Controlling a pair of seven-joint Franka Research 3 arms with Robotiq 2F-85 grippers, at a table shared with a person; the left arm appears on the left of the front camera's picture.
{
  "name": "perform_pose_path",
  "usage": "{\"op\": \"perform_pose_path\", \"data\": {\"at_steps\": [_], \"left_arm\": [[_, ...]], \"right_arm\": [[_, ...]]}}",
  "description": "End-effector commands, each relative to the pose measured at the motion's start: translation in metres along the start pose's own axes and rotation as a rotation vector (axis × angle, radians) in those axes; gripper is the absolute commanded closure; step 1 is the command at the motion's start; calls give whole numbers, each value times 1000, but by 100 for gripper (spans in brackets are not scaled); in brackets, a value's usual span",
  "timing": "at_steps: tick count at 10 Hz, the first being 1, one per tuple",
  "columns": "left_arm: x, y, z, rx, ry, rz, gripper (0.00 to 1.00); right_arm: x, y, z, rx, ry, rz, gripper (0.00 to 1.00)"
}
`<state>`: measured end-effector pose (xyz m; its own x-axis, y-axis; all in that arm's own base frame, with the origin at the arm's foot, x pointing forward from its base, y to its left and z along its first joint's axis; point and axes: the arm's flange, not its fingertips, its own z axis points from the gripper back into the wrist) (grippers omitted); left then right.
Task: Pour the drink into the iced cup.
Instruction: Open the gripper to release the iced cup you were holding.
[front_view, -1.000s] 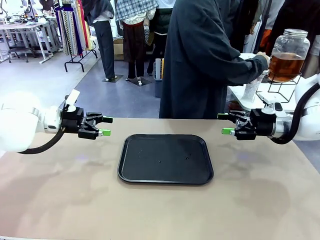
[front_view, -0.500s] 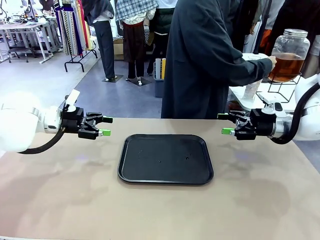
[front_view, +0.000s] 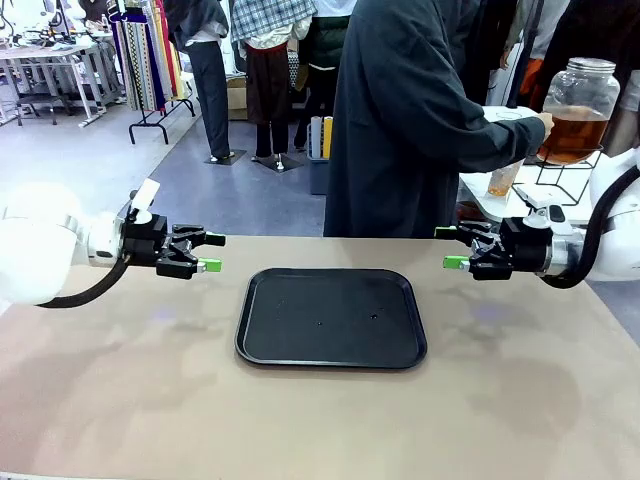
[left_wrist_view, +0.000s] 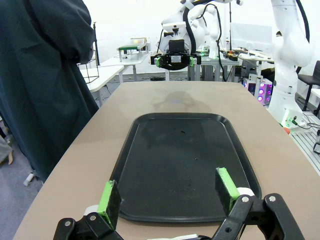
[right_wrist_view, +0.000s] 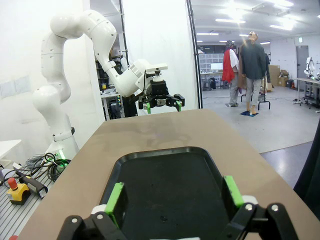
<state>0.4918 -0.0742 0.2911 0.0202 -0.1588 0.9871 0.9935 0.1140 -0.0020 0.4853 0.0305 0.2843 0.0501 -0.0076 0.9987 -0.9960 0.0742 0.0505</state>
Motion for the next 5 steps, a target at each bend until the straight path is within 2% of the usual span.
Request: {"op": "perform_pose_path", "data": {"at_steps": [1, 5], "left_arm": [[2, 1, 0, 3, 5, 9, 0], [2, 1, 0, 3, 5, 9, 0]], "right_arm": [[6, 0, -2, 3, 1, 4, 0], [6, 0, -2, 3, 1, 4, 0]]}}
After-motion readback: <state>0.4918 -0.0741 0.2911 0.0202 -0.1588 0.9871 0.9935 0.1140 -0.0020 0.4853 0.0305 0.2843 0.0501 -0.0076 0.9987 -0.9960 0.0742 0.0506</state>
